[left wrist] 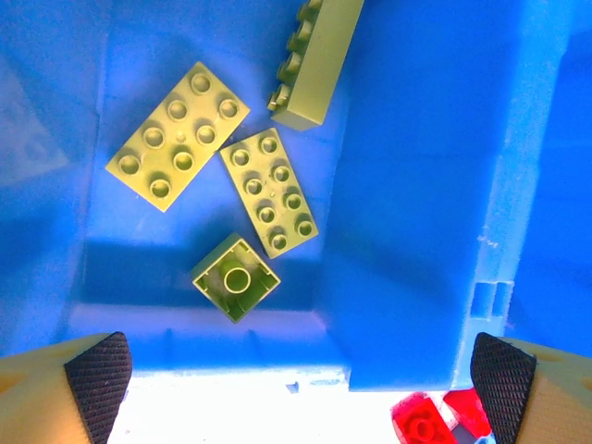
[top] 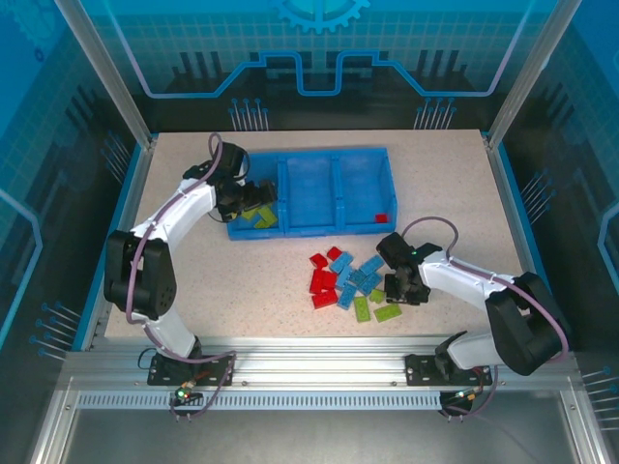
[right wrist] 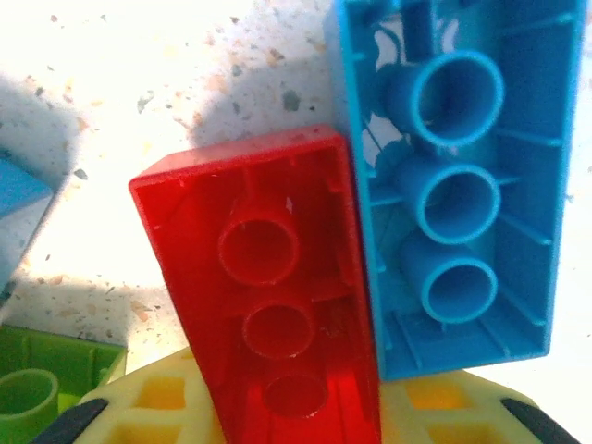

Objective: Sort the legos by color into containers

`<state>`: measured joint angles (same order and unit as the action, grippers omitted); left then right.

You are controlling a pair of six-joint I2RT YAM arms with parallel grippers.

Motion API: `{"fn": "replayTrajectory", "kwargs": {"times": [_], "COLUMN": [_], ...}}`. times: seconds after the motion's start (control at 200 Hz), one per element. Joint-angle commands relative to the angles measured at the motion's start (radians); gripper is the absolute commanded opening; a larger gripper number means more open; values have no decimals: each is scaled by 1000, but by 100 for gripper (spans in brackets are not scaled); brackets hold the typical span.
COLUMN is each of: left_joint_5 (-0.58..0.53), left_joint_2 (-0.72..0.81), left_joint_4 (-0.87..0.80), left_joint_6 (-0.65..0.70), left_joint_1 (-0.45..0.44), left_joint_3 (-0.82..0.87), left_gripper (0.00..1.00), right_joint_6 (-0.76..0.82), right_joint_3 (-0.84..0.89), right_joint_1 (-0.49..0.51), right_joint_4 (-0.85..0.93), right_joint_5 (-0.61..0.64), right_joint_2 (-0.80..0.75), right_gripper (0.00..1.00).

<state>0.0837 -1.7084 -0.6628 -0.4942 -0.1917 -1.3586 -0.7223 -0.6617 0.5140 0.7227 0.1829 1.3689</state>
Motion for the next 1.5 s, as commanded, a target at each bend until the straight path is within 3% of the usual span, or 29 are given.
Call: {"fn": "replayTrajectory", "kwargs": {"times": [0.0,0.33,0.635,0.865,1.13,1.491], "left_joint_5": [-2,-3,-7,-63,-93,-88], "left_joint_2": [36,50,68,136,217,262], "left_joint_4": [1,11,8,-3,8,11], "left_joint_6": [0,-7,12,7,-69,-200], "left_joint_1": [3,3,-3,-82,-207,-395], "left_joint_3": [26,57,91,177,285,347], "left_gripper": [99,99,99,99,99,99], "right_joint_6": [4,-23,50,121,186,193], "right_joint_3": [-27,-78,-262,-490,-792,-1074], "right_joint_1": [-10,15,-25,-136,-191,-215], "right_joint_4": [2,110,124,37,85,190], "right_joint_5": [4,-13,-73,-201,-192,-170], "right_joint_2": [-20,-123,-155,52,360,611], "right_gripper": [24,21,21,20,19,26]}}
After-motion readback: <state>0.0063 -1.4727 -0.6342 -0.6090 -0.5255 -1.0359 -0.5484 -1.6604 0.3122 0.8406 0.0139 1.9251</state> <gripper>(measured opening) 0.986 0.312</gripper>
